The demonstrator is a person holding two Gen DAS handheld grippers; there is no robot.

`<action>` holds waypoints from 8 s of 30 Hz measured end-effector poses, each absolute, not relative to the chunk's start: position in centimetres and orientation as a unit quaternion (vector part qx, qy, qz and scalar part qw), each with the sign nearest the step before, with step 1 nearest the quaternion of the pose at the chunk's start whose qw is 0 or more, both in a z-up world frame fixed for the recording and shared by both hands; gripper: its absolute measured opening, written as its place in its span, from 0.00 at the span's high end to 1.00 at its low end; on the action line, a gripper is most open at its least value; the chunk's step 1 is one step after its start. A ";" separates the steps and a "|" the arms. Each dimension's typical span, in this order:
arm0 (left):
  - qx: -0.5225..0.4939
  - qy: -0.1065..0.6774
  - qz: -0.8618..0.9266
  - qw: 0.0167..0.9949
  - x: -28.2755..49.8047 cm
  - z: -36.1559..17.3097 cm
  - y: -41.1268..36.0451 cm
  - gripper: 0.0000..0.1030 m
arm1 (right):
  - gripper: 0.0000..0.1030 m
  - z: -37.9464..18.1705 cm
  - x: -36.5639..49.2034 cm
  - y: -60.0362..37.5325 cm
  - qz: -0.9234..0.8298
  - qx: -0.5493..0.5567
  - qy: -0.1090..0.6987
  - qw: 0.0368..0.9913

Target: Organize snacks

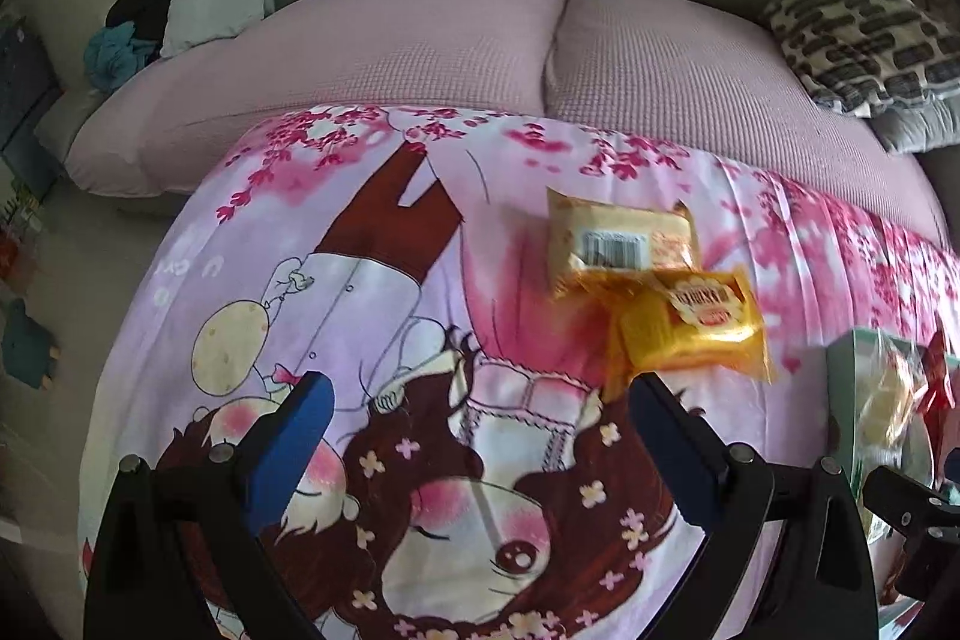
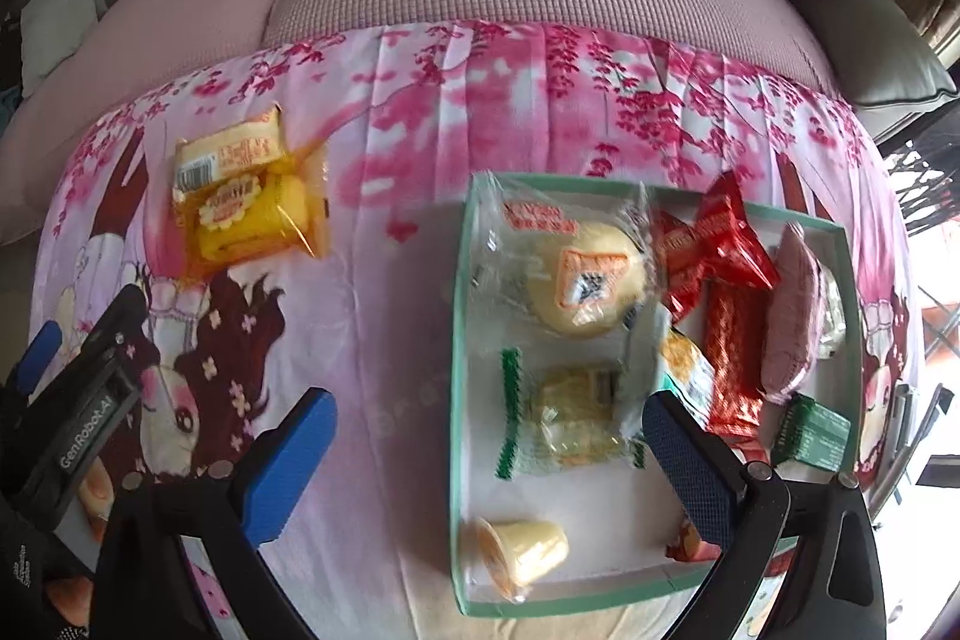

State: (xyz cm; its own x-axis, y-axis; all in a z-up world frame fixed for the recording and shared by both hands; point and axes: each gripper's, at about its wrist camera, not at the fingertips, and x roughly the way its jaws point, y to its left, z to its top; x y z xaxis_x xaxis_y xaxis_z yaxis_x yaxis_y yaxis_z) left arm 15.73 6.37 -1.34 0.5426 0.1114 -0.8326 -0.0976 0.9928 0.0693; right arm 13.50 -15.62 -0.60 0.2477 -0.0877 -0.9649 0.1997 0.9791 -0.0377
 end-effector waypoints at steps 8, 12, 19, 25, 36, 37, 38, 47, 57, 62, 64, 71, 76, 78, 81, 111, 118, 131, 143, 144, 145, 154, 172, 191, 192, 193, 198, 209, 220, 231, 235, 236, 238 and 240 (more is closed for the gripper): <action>-0.037 0.504 0.047 0.862 17.3 -2.1 8.8 0.04 | 0.00 -0.8 15.7 -13.3 -0.076 0.029 0.604 0.793; -0.057 0.505 0.051 0.860 17.9 -2.5 10.2 0.04 | 0.00 -0.3 17.2 -12.0 -0.059 0.035 0.592 0.803; -0.080 0.513 0.066 0.852 18.8 -3.7 12.5 0.04 | 0.00 -0.9 20.2 -9.4 -0.035 0.043 0.587 0.808; -0.088 0.522 0.082 0.844 19.4 -4.7 13.7 0.04 | 0.00 -2.8 21.8 -7.1 -0.015 0.034 0.599 0.800; -0.086 0.531 0.082 0.839 20.7 -5.7 14.6 0.04 | 0.00 -6.6 23.9 -4.9 0.004 0.026 0.622 0.782; -0.083 0.530 0.082 0.840 20.9 -5.7 14.6 0.04 | 0.00 -6.8 24.0 -4.8 0.004 0.025 0.621 0.783; -0.081 0.530 0.081 0.840 21.0 -5.7 14.6 0.04 | 0.00 -6.9 24.1 -4.8 0.004 0.023 0.620 0.784; -0.096 0.542 0.080 0.831 21.3 -6.3 15.7 0.04 | 0.16 -7.8 24.3 -4.2 0.013 0.028 0.619 0.785; -0.095 0.558 0.034 0.824 21.4 -5.8 13.8 0.04 | 0.30 -6.9 23.7 -5.5 0.011 0.047 0.617 0.785; -0.095 0.561 0.012 0.822 21.8 -5.1 12.7 0.04 | 0.31 -6.5 23.3 -6.3 0.013 0.055 0.618 0.784; -0.096 0.561 0.002 0.822 22.1 -4.7 12.2 0.04 | 0.31 -6.2 23.1 -7.1 0.016 0.062 0.618 0.784; -0.078 0.570 -0.034 0.817 23.6 -3.3 9.7 0.04 | 0.32 -2.9 23.6 -10.3 0.015 0.071 0.603 0.795; -0.073 0.578 -0.071 0.810 25.2 -3.0 7.2 0.04 | 0.32 -1.5 24.1 -13.4 0.000 0.080 0.593 0.801; -0.066 0.581 -0.085 0.807 25.8 -3.3 6.0 0.04 | 0.32 -1.1 23.9 -14.6 -0.007 0.077 0.590 0.803; -0.063 0.593 -0.090 0.798 26.7 -4.1 4.5 0.04 | 0.32 -0.9 23.3 -16.8 -0.023 0.078 0.587 0.806; -0.039 0.589 -0.044 0.806 26.0 -3.3 -0.5 0.30 | 0.32 0.7 19.7 -23.0 -0.036 0.104 0.587 0.802; -0.041 0.563 -0.040 0.825 22.0 0.3 -1.1 0.29 | 0.32 2.1 16.9 -21.6 -0.027 0.093 0.586 0.804; -0.069 0.540 -0.088 0.834 14.9 2.8 -3.3 0.29 | 0.31 1.2 11.6 -20.4 -0.024 0.066 0.597 0.799; -0.031 0.558 -0.170 0.812 10.4 2.3 -11.2 0.29 | 0.31 -1.0 5.4 -25.3 -0.053 0.077 0.626 0.774; -0.027 0.560 -0.177 0.809 10.1 2.2 -12.1 0.29 | 0.31 -1.1 5.1 -25.6 -0.055 0.076 0.628 0.773; -0.027 0.563 -0.184 0.805 9.9 2.1 -12.7 0.29 | 0.31 -1.3 4.7 -26.0 -0.059 0.074 0.629 0.771; -0.046 0.603 -0.202 0.771 8.9 -0.2 -15.8 0.26 | 0.27 -3.0 2.7 -28.6 -0.063 0.096 0.641 0.759; -0.048 0.570 -0.144 0.807 6.0 0.7 -9.9 0.11 | 0.00 -2.4 -1.8 -28.0 -0.081 0.143 0.565 0.809; 0.014 0.527 -0.089 0.845 1.5 -1.0 -4.5 0.10 | 0.00 -2.8 -7.4 -23.9 -0.146 0.168 0.486 0.845; 0.020 0.526 -0.085 0.846 1.2 -1.0 -4.5 0.10 | 0.00 -2.9 -7.7 -23.7 -0.152 0.165 0.483 0.846; 0.030 0.525 -0.083 0.846 0.9 -1.1 -4.6 0.10 | 0.00 -3.1 -7.9 -23.5 -0.154 0.162 0.483 0.846; 0.054 0.536 -0.079 0.839 0.2 -2.1 -4.6 0.10 | 0.00 -3.3 -8.5 -22.9 -0.151 0.150 0.481 0.851; 0.047 0.548 -0.064 0.833 0.5 -2.9 -4.1 0.10 | 0.00 -3.8 -8.7 -22.6 -0.151 0.126 0.474 0.858; 0.043 0.551 -0.062 0.831 0.8 -3.0 -3.8 0.10 | 0.00 -4.2 -8.5 -22.8 -0.154 0.111 0.468 0.863; 0.048 0.550 -0.060 0.832 0.6 -2.8 -3.7 0.10 | 0.00 -3.7 -8.8 -22.7 -0.156 0.099 0.454 0.872; 0.047 0.550 -0.057 0.832 0.7 -2.8 -3.6 0.10 | 0.00 -3.6 -9.0 -22.7 -0.157 0.096 0.450 0.874; 0.047 0.551 -0.057 0.832 0.7 -2.8 -3.6 0.10 | 0.00 -3.6 -9.0 -22.6 -0.156 0.096 0.450 0.874; 0.047 0.551 -0.056 0.831 0.7 -2.8 -3.6 0.10 | 0.00 -3.7 -9.0 -22.6 -0.156 0.097 0.449 0.875; 0.046 0.552 -0.055 0.831 0.7 -2.9 -3.6 0.10 | 0.00 -3.6 -9.0 -22.6 -0.156 0.095 0.448 0.875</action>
